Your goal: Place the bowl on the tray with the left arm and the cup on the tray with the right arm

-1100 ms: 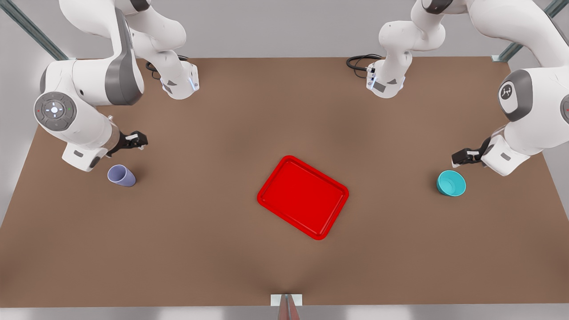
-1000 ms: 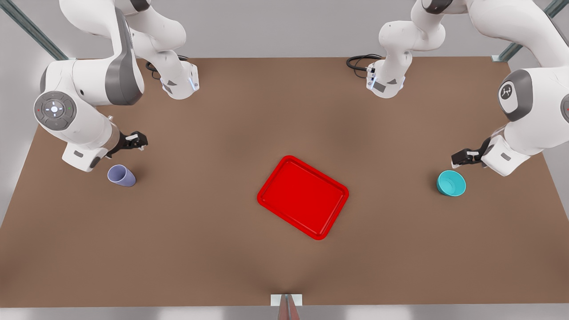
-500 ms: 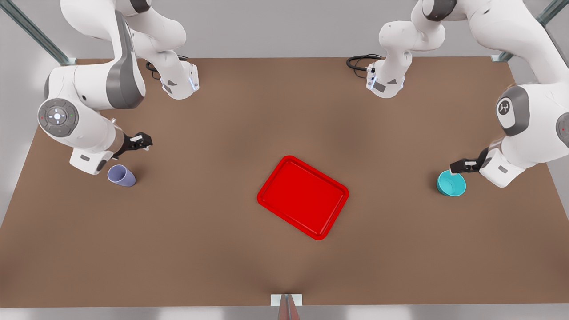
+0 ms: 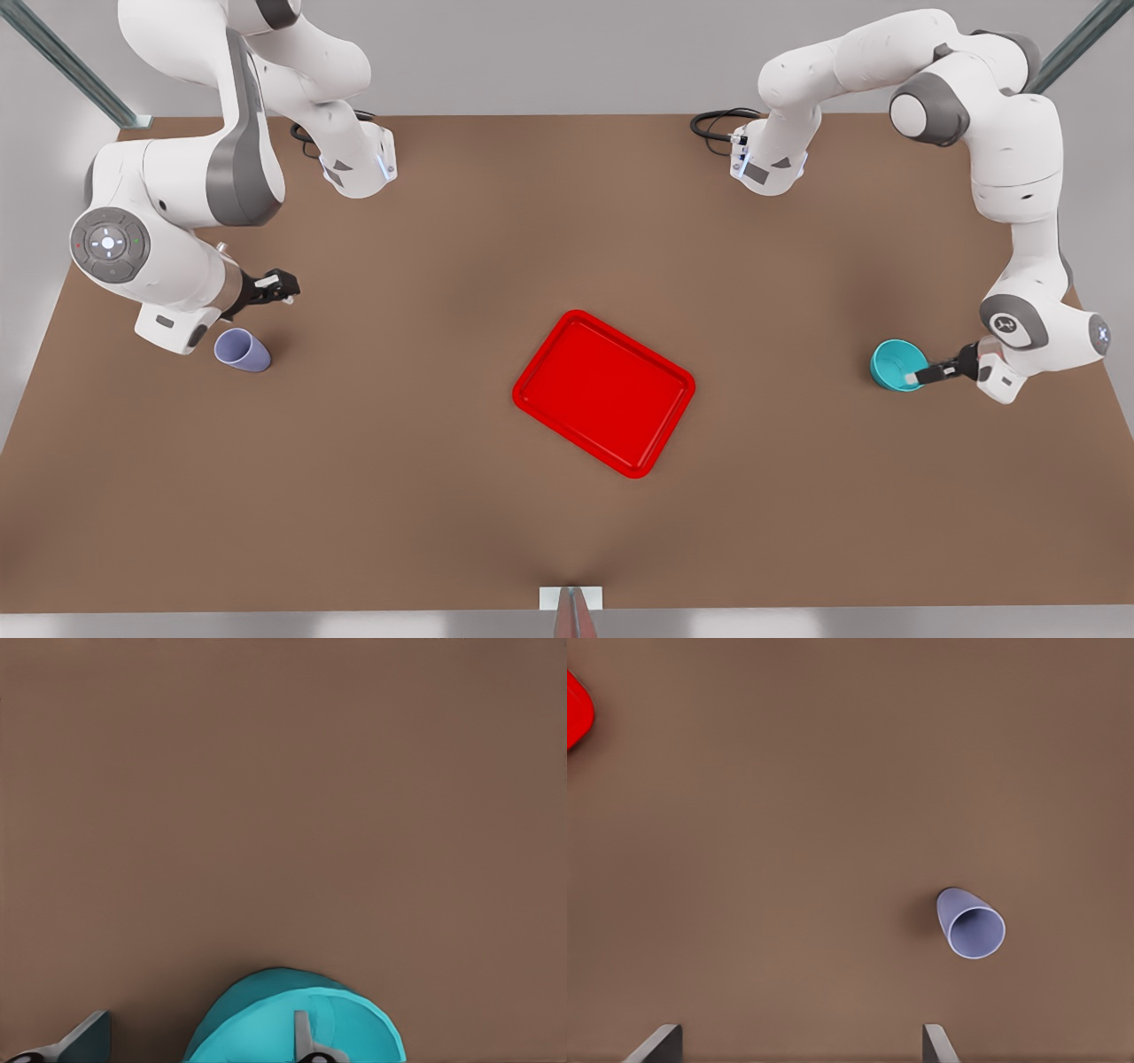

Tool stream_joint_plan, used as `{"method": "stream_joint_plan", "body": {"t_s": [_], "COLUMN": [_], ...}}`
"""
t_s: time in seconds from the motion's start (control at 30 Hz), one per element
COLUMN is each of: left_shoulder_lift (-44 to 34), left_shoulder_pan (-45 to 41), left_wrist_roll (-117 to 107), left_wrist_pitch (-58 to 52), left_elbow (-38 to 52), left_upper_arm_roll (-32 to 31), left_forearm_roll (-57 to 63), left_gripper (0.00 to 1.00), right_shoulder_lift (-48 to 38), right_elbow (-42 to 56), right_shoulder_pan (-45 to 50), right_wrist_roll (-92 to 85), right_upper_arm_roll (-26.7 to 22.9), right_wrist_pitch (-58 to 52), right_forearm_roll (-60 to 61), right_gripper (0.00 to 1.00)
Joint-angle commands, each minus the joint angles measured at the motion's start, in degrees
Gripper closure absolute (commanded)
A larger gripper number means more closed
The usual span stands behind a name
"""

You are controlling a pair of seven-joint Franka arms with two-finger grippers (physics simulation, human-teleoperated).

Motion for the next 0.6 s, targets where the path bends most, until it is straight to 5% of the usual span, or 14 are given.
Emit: {"method": "stream_joint_plan", "body": {"t_s": [0.0,0.03,0.2,0.27,0.3,0.5,0.57], "left_shoulder_lift": [0.0,0.0,-0.3,-0.5,-0.6,-7.5,-13.5], "left_shoulder_pan": [0.0,-0.1,-0.4,-0.6,-0.6,-5.6,-15.5], "left_wrist_roll": [29.9,27.9,22.8,22.0,22.0,6.4,-13.6], "left_wrist_pitch": [3.8,3.6,2.2,1.2,0.4,-5.0,-6.4], "left_elbow": [0.0,-0.2,-1.9,-2.2,-2.2,-2.1,-2.0], "left_upper_arm_roll": [0.0,0.0,0.0,0.0,0.0,0.0,0.0], "left_forearm_roll": [-0.2,-0.2,-0.2,-0.2,-0.3,-0.1,0.0], "left_gripper": [0.23,0.33,0.38,0.71,0.79,0.79,0.79], "right_shoulder_lift": [0.0,0.0,0.0,0.1,0.1,0.4,0.4], "right_elbow": [0.0,0.0,-0.1,-0.1,-0.1,0.0,-0.1], "right_shoulder_pan": [0.0,0.0,0.0,0.0,0.0,0.0,-0.1], "right_wrist_roll": [-0.4,-0.4,-0.4,-0.4,-0.4,-0.5,-0.4], "right_upper_arm_roll": [0.0,0.0,0.0,0.0,0.0,-0.1,-0.2], "right_wrist_pitch": [0.4,0.4,0.4,0.4,0.4,0.4,0.4], "right_forearm_roll": [0.0,0.0,0.1,0.2,0.2,0.4,0.3], "right_gripper": [0.00,0.00,0.00,0.00,0.00,0.00,0.00]}}
